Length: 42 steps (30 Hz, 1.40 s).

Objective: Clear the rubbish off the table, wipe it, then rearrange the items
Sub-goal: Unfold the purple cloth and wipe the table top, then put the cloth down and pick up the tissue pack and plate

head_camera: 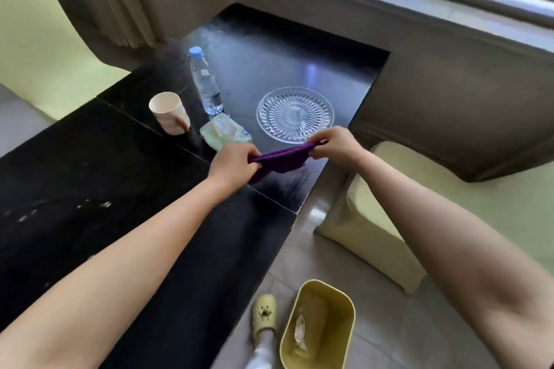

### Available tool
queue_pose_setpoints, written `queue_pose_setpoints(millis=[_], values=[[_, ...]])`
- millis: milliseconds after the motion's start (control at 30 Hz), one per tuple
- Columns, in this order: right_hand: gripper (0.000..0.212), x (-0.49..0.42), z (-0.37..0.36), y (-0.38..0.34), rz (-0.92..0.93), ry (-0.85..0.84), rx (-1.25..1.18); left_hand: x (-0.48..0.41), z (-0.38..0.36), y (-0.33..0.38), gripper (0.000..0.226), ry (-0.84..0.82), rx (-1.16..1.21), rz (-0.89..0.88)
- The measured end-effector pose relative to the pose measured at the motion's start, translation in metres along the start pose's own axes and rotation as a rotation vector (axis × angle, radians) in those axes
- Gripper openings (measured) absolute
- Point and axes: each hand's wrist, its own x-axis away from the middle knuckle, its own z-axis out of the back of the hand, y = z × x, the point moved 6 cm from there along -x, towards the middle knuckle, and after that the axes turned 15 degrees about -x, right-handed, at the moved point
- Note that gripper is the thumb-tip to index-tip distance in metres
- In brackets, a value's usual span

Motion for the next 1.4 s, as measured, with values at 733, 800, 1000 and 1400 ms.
queue_pose_setpoints(millis=[733, 800, 1000, 1400], values=[[0.025, -0.118, -0.062, 0.080, -0.201, -0.108, 0.276, -0.034, -0.156, -0.055, 0.015, -0.125, 0.603, 0.479], [0.028, -0.123, -0.071, 0.089, -0.218, -0.068, 0.237, -0.038, -0.154, -0.057, 0.016, -0.092, 0.501, 0.457], [0.044, -0.113, -0.073, 0.098, -0.073, -0.001, 0.109, -0.027, -0.149, -0.029, 0.031, 0.103, 0.194, 0.215], [0.030, -0.101, -0.085, 0.111, 0.125, -0.188, 0.445, -0.021, -0.174, 0.006, 0.031, 0.059, 0.030, 0.031]])
